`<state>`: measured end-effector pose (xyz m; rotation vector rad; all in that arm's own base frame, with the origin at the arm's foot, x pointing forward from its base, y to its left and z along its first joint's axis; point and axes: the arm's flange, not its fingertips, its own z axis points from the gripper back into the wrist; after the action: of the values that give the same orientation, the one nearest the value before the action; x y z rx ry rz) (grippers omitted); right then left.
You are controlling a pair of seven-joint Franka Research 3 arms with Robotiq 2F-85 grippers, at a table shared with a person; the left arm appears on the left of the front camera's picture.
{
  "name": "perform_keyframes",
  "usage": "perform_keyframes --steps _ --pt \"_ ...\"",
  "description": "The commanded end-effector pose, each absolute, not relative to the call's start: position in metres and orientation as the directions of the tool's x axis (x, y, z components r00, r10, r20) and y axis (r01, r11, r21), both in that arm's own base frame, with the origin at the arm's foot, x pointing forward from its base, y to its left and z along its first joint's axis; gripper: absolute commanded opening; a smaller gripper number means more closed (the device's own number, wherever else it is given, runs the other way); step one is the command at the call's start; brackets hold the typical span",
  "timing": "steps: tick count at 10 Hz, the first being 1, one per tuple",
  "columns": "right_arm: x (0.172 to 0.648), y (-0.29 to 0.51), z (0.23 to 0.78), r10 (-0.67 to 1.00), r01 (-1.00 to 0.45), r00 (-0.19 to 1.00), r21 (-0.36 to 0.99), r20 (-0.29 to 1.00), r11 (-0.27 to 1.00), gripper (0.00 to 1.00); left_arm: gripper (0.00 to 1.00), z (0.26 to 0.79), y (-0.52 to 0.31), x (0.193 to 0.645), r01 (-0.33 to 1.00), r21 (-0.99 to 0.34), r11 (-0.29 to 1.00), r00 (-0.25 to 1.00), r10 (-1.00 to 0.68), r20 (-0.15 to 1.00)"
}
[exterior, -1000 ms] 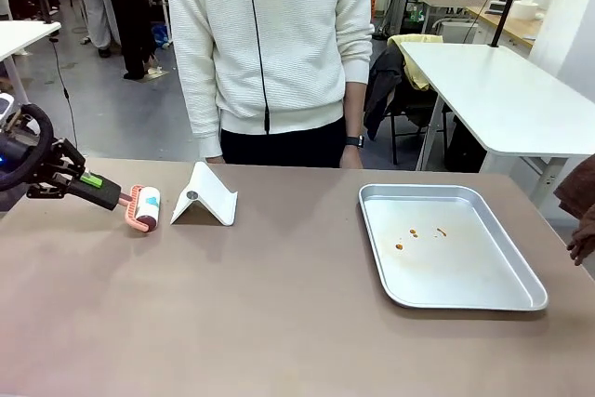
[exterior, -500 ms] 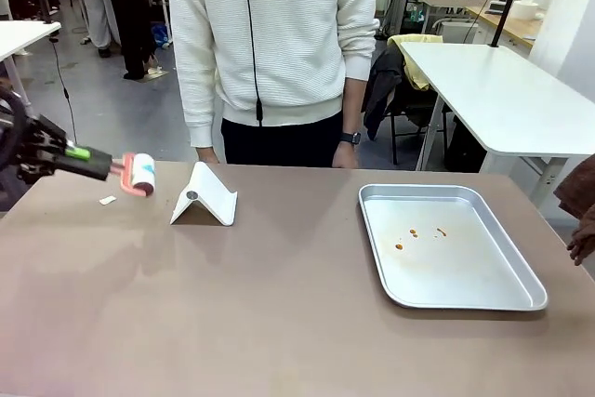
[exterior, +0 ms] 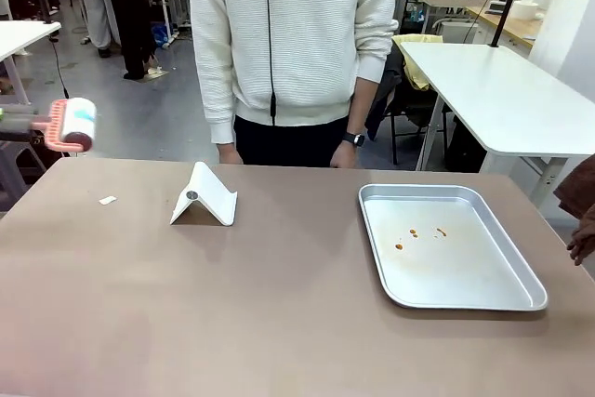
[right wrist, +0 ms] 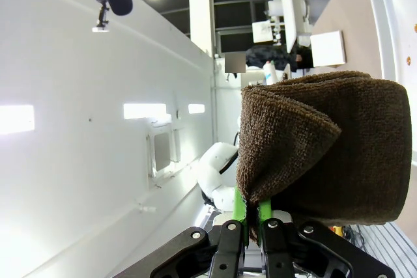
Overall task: Clean the surface of the table.
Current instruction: If a person points to the right, clean the right side of the table with your right hand, and if they point to the left, clean the left side with your left hand.
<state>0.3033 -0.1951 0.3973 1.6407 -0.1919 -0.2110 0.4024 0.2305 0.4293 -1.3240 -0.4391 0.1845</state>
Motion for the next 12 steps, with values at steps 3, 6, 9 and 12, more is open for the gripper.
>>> perform_keyframes --steps 3,6,9,12 --pt "0.301 -0.194 0.405 -0.241 0.021 0.970 0.996 -0.041 -0.085 0.00 0.22 0.408 0.296 0.339 0.107 -0.981 0.163 0.869 0.465 0.172" --pt "0.301 -0.194 0.405 -0.241 0.021 0.970 0.996 -0.041 -0.085 0.00 0.22 0.417 0.291 0.339 0.101 -0.981 0.167 0.868 0.466 0.169" --pt "0.301 -0.194 0.405 -0.241 0.021 0.970 0.996 -0.041 -0.085 0.00 0.22 0.417 0.291 0.339 0.101 -0.981 0.167 0.868 0.466 0.169" --pt "0.301 -0.194 0.405 -0.241 0.021 0.970 0.996 -0.041 -0.085 0.00 0.22 0.405 0.281 0.366 0.018 -0.967 0.255 0.888 0.440 0.132"
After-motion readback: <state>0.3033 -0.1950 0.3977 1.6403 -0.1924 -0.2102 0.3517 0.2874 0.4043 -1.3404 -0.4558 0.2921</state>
